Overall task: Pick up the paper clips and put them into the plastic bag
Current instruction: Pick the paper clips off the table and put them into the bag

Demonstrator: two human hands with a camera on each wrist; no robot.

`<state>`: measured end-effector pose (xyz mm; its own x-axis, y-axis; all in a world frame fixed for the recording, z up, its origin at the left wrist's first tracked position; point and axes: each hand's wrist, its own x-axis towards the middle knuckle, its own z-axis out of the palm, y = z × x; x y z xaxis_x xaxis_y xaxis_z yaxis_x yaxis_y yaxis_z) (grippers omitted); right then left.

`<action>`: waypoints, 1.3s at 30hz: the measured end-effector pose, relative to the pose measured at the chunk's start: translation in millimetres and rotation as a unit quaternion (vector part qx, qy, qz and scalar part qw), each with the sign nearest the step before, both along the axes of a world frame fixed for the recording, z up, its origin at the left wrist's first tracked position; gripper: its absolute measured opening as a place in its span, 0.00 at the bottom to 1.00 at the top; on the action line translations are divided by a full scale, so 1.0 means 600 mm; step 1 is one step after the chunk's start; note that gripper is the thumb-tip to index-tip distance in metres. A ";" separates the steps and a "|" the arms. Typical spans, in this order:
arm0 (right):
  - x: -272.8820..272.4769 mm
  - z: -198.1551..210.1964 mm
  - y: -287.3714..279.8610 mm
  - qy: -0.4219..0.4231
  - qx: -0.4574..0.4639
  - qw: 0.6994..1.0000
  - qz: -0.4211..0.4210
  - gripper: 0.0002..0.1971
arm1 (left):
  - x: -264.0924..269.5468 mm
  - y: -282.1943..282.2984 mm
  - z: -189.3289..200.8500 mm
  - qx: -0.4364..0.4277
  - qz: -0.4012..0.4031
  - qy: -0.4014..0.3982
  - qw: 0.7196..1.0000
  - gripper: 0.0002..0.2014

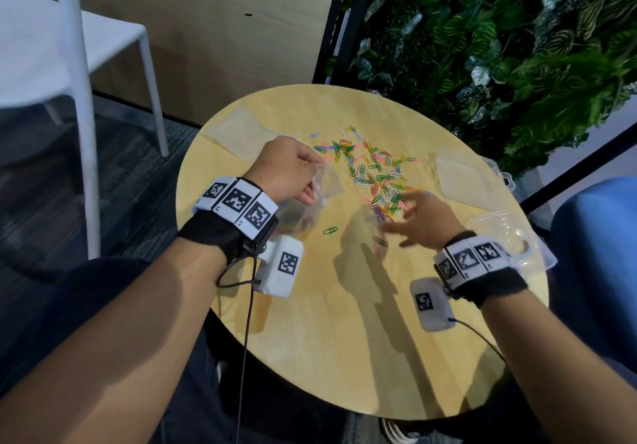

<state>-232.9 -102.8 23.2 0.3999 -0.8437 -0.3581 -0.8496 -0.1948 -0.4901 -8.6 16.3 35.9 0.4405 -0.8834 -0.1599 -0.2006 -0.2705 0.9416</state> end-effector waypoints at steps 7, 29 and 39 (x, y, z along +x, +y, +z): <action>0.000 -0.114 0.006 0.056 -0.067 0.992 -0.095 0.54 | -0.014 -0.004 0.001 0.003 -0.010 0.003 1.000 0.11; 0.005 -0.086 -0.083 -0.336 0.345 0.838 -0.255 0.10 | -0.003 -0.008 -0.001 0.016 -0.020 0.005 1.000 0.11; 0.092 0.031 0.020 -0.465 0.393 0.787 -0.103 0.05 | -0.007 -0.011 -0.009 0.015 -0.016 0.013 1.000 0.09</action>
